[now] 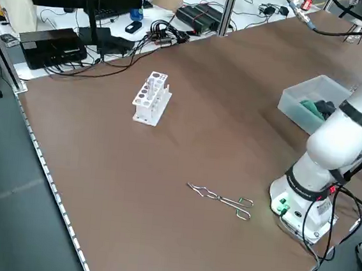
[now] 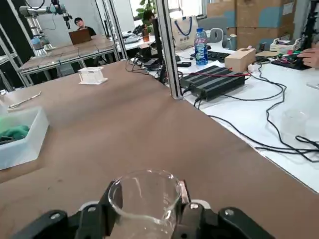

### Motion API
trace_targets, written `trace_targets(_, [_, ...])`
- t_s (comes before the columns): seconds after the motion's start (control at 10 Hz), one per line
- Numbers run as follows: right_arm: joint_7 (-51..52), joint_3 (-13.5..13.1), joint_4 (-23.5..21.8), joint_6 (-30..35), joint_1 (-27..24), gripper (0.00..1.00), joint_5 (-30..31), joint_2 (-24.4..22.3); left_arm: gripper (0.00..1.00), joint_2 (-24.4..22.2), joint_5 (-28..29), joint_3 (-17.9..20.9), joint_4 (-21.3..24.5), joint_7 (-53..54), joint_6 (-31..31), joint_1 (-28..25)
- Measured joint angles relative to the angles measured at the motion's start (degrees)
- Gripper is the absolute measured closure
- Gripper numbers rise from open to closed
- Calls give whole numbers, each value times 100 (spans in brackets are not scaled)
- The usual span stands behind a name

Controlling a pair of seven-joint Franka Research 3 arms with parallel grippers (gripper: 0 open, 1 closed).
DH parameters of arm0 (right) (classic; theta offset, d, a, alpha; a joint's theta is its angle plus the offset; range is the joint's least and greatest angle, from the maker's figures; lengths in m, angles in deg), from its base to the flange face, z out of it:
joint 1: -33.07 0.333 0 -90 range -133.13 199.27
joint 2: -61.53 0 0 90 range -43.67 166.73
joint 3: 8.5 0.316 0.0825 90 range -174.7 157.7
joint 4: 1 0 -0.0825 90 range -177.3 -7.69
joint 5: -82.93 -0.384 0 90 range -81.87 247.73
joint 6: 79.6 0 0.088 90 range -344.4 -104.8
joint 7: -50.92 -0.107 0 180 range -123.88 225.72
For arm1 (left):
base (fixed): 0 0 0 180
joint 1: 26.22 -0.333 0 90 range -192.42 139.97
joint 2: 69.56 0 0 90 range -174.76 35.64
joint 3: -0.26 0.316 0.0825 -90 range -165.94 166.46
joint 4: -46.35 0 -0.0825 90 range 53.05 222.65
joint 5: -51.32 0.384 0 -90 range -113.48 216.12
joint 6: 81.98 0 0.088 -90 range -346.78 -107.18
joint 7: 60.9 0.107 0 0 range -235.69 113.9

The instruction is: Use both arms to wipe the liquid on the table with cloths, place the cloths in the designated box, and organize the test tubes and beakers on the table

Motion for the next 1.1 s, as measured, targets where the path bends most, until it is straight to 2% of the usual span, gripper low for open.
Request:
trace_targets(0.6, [209, 2, 762, 476, -788, 50, 426, 626, 1, 0, 0, 0, -1, 0, 0, 0])
trace_targets(1.1, [742, 9, 1054, 626, -911, 50, 442, 1141, 1, 0, 0, -3, -1, 0, 6, -4])
